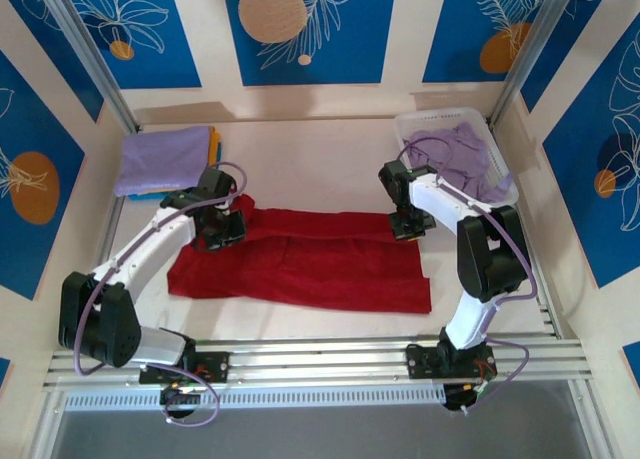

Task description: Fold and stack the t-shirts

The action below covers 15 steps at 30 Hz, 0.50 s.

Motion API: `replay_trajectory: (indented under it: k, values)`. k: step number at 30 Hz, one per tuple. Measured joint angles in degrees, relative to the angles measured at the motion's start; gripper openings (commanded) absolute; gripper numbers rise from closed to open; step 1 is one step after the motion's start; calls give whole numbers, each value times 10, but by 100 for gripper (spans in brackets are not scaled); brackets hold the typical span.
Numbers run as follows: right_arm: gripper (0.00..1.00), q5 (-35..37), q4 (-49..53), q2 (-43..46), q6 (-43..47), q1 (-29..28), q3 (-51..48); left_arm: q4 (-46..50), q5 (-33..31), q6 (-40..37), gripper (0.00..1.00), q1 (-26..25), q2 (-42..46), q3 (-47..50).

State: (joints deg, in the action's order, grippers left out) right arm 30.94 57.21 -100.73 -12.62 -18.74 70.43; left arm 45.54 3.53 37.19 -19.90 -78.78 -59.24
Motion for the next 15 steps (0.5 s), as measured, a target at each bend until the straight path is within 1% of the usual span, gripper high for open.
replay_trajectory:
  k: [3, 5, 8, 9, 10, 11, 13, 15]
  values:
    - [1, 0, 6, 0, -6, 0, -16, 0, -5, 4, 0, -9, 12, 18]
    - [8, 1, 10, 0, -13, 0, -22, 0, -6, 5, 0, -11, 19, 28]
    - [19, 1, 18, 0, -31, 0, -23, -5, -6, 11, 11, -14, 25, 47]
    - [22, -1, 22, 0, -37, -1, -23, -8, -6, 13, 17, -16, 28, 57]
    - [26, -3, 25, 0, -43, -2, -23, -10, -6, 14, 27, -18, 31, 67]
    - [30, -3, 28, 0, -47, -3, -23, -11, -6, 18, 31, -19, 35, 75]
    - [37, -5, 34, 2, -57, -8, -23, -9, -7, 25, 32, -20, 46, 88]
    - [38, -4, 42, 10, -63, -17, -24, -6, -7, 28, 34, -20, 57, 91]
